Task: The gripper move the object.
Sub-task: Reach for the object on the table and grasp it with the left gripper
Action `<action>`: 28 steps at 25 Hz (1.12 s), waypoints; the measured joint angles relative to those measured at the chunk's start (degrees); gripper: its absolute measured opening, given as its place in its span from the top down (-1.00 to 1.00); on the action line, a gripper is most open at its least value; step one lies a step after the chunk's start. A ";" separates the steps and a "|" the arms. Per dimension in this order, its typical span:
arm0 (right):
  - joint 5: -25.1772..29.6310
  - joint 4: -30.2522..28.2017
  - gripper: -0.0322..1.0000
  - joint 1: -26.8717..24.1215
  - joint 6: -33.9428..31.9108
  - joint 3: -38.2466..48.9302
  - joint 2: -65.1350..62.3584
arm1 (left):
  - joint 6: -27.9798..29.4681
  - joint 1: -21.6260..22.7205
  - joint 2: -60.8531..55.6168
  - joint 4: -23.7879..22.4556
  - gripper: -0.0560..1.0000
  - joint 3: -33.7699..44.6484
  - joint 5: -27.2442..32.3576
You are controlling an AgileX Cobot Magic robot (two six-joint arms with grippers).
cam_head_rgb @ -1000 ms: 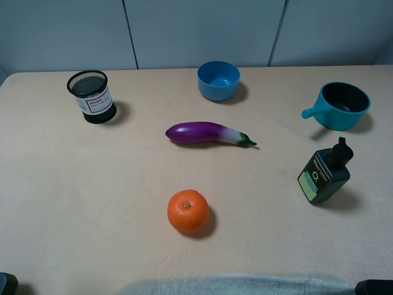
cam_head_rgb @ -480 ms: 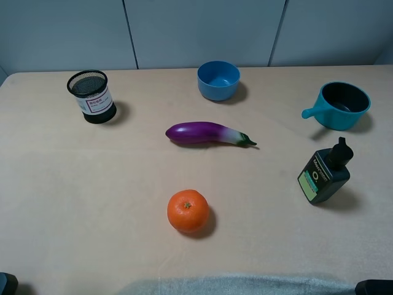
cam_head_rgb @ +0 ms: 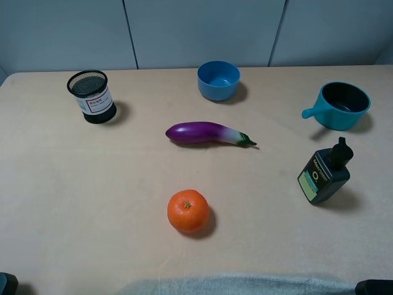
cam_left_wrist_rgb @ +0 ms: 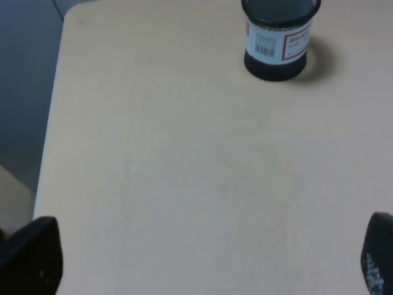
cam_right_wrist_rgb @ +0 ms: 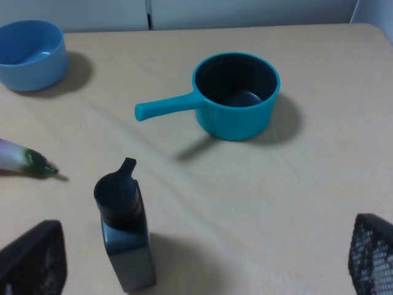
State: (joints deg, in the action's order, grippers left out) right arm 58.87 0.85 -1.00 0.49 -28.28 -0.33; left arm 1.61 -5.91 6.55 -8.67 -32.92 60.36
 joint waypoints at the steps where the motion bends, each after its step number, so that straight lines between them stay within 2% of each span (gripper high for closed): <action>1: 0.00 0.00 -0.40 0.00 0.00 0.00 0.00 | 0.00 0.00 1.70 -0.15 -0.93 -0.87 0.00; 13: 0.00 0.00 -0.40 0.00 0.00 0.00 0.00 | -1.61 0.00 25.78 -0.33 -0.92 -11.82 -2.99; 28: 0.00 0.02 -0.40 0.00 0.00 0.00 0.00 | -8.34 0.00 51.90 0.58 -0.92 -24.79 -3.01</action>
State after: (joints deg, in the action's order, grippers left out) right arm 58.87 0.87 -1.00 0.49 -28.28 -0.33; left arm -6.73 -5.91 58.45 -8.09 -57.71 57.35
